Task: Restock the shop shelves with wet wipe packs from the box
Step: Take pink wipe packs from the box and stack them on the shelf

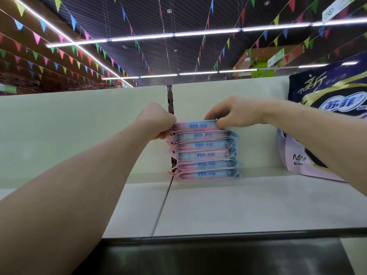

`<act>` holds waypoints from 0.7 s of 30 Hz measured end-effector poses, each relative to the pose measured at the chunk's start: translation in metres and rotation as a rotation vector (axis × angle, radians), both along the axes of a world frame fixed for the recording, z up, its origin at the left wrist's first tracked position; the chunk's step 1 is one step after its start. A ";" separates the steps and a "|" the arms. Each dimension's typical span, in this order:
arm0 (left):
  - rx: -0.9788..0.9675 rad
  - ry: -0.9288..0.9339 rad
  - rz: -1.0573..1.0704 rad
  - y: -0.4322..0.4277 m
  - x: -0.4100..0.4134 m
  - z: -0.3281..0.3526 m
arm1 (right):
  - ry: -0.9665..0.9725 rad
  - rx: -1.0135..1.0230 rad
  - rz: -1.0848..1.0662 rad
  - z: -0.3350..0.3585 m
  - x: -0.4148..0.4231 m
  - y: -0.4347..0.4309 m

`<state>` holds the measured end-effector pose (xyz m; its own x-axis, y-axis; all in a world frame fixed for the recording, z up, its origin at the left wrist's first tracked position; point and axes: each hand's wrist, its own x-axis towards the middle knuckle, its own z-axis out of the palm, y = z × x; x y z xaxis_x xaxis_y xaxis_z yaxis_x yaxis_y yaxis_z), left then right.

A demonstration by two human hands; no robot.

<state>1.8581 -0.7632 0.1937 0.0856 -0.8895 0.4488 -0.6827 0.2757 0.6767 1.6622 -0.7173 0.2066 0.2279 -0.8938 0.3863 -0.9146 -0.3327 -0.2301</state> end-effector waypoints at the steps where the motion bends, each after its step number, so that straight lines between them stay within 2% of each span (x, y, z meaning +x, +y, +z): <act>1: -0.031 -0.046 0.020 -0.003 0.001 -0.001 | -0.014 0.006 0.006 0.000 -0.001 -0.001; 4: -0.206 -0.124 0.005 -0.003 0.001 -0.001 | -0.067 0.015 0.009 -0.001 -0.003 -0.002; 6: -0.268 -0.136 -0.168 0.002 -0.002 0.001 | -0.080 0.011 -0.003 -0.002 -0.004 -0.002; 9: -0.132 -0.313 -0.375 0.013 -0.006 0.001 | -0.070 0.010 -0.035 -0.003 -0.001 -0.002; 12: -0.019 -0.463 -0.409 0.013 -0.007 0.001 | -0.055 0.056 -0.096 -0.003 0.003 -0.001; 16: 0.017 -0.505 -0.434 0.013 -0.004 0.006 | -0.037 0.185 -0.120 -0.002 0.006 0.004; 21: 0.002 -0.532 -0.464 0.007 -0.002 0.005 | 0.045 0.173 -0.151 -0.002 0.005 0.006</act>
